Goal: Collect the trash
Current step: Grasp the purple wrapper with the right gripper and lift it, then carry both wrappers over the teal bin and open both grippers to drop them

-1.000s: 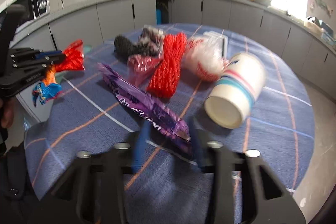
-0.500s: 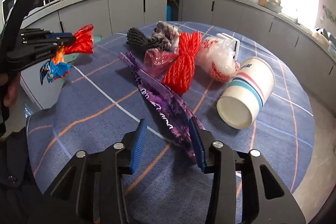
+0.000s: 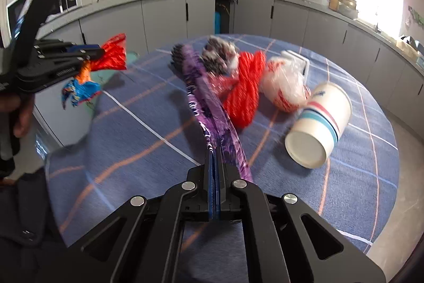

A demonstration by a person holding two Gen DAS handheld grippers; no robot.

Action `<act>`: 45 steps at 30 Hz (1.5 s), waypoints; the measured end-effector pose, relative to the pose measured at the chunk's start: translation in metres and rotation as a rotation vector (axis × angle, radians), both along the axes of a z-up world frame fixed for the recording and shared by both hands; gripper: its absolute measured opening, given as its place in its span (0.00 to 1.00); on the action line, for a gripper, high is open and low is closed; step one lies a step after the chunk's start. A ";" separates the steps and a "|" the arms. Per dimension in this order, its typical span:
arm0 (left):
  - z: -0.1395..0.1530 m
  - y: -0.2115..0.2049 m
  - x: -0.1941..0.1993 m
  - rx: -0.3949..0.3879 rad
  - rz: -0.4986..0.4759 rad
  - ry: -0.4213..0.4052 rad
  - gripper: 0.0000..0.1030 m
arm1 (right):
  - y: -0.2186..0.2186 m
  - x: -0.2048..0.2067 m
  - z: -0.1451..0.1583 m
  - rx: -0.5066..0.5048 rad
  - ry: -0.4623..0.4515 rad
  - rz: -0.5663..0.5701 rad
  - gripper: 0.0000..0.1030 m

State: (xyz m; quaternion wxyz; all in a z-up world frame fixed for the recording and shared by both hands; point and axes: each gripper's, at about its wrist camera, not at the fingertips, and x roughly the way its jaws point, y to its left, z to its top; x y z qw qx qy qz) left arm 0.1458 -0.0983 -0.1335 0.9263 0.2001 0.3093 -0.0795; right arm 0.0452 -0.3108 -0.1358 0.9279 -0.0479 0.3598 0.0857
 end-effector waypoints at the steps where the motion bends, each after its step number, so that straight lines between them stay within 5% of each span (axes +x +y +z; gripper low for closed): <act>1: 0.002 0.002 0.000 0.003 0.005 -0.007 0.11 | 0.002 -0.001 0.003 0.010 -0.007 0.003 0.02; 17: 0.030 0.044 0.006 0.043 0.111 -0.113 0.11 | 0.047 0.027 0.037 0.083 -0.085 0.045 0.02; 45: 0.054 0.118 0.028 0.006 0.238 -0.165 0.12 | 0.119 0.113 0.062 0.140 -0.140 0.123 0.02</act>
